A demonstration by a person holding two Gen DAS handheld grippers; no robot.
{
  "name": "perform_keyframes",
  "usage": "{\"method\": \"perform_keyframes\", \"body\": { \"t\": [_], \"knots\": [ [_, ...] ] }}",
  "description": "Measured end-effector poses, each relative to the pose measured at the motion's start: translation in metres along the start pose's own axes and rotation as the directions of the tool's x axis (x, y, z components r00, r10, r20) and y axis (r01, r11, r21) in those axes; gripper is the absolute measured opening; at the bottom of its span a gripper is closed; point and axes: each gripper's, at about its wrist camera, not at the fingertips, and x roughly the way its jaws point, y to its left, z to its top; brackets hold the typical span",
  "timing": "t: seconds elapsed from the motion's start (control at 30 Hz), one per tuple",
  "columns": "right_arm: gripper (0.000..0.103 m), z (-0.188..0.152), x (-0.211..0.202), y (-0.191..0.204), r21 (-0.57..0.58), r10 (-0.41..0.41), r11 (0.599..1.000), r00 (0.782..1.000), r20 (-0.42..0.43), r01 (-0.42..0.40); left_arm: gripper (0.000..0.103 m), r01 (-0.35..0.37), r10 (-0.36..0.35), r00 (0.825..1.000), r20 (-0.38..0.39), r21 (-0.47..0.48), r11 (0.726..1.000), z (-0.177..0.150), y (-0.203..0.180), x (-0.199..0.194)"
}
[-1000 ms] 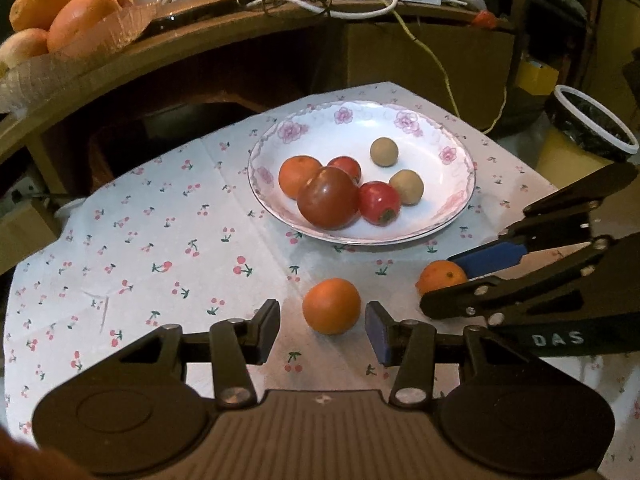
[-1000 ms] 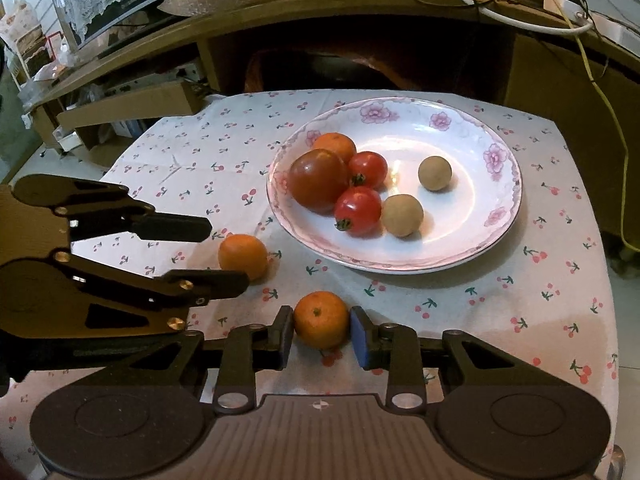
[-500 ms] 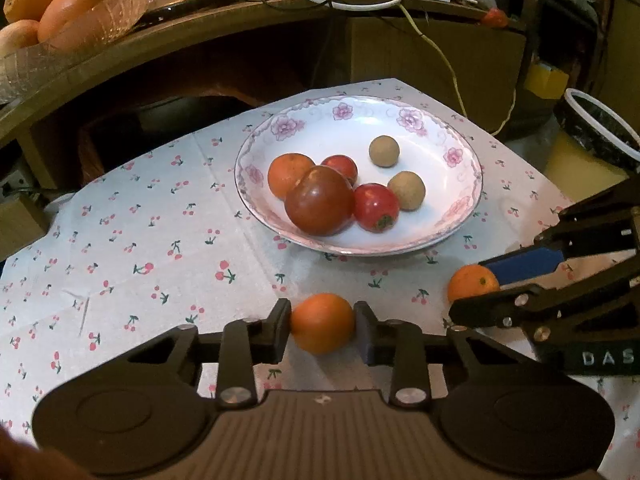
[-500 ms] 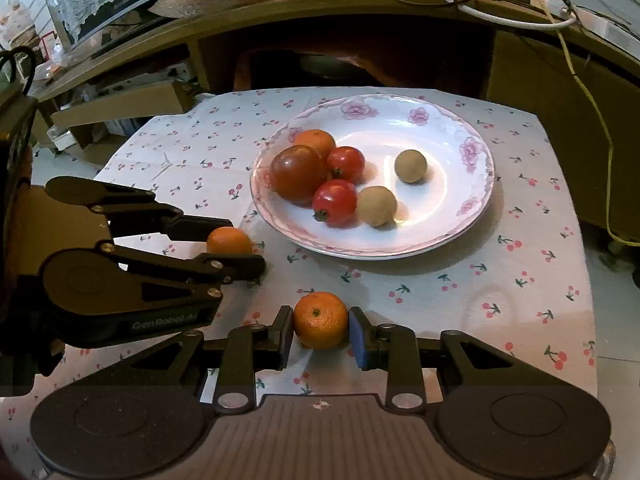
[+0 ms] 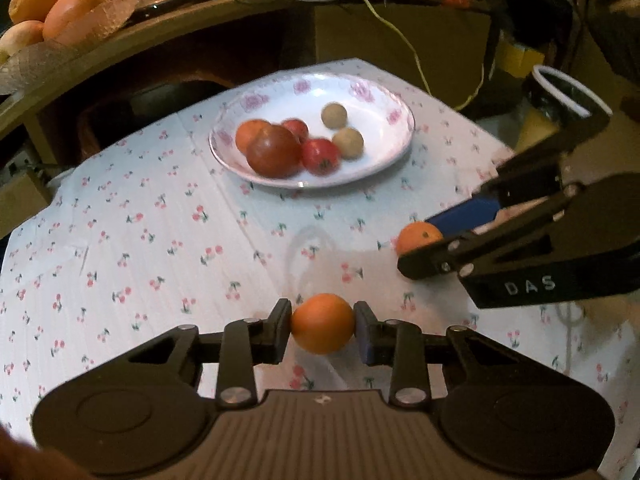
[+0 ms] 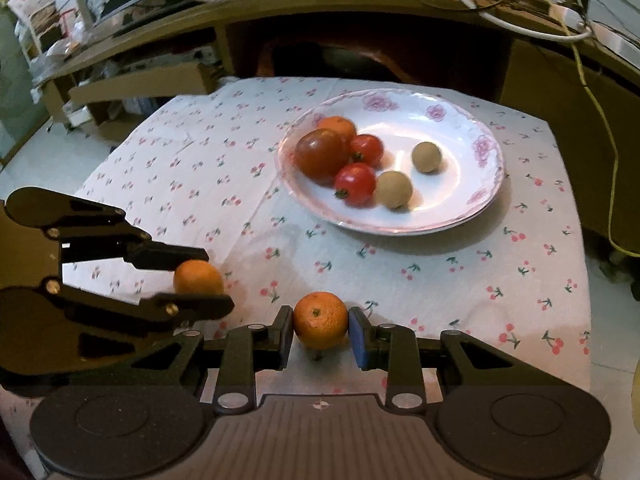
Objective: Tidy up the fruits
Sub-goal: 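Grasp an orange with the left tool while the right tool grasps the other orange, then carry both held oranges over the white plate with both tools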
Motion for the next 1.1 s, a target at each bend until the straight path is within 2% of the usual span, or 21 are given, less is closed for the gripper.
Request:
{"method": "perform_keyframes", "body": {
  "t": [0.2,0.3,0.4,0.47,0.53,0.8,1.1],
  "knots": [
    [0.032,-0.001,0.002,0.0,-0.008,0.002,1.0,1.0,-0.009,-0.003,0.04,0.009,-0.009,1.0,-0.007,0.009,1.0,-0.001,0.001,0.004],
    [0.033,-0.002,0.002,0.0,-0.013,0.005,1.0,1.0,-0.008,-0.006,0.044,0.011,-0.01,1.0,-0.01,0.021,1.0,-0.001,0.002,0.005],
    [0.038,-0.002,0.003,0.0,-0.021,0.013,1.0,1.0,-0.013,-0.013,0.049,0.021,-0.021,1.0,-0.016,0.023,1.0,-0.002,0.005,0.004],
    [0.047,-0.002,0.002,0.0,-0.019,0.016,1.0,1.0,-0.01,-0.016,0.055,0.022,-0.022,1.0,-0.014,0.023,0.999,-0.004,0.007,0.004],
    [0.047,-0.002,0.003,0.001,-0.021,0.015,1.0,1.0,-0.006,-0.015,0.058,0.019,-0.019,1.0,-0.011,0.02,1.0,-0.004,0.009,0.005],
    [0.046,-0.001,0.004,0.004,-0.035,0.018,0.999,1.0,-0.011,-0.018,0.057,0.02,-0.02,1.0,-0.004,0.025,0.999,-0.005,0.009,0.004],
    [0.04,-0.002,0.004,0.002,-0.031,0.005,1.0,1.0,-0.018,-0.006,0.043,0.017,-0.017,1.0,-0.001,0.039,0.999,-0.002,0.003,0.004]
  ]
}}
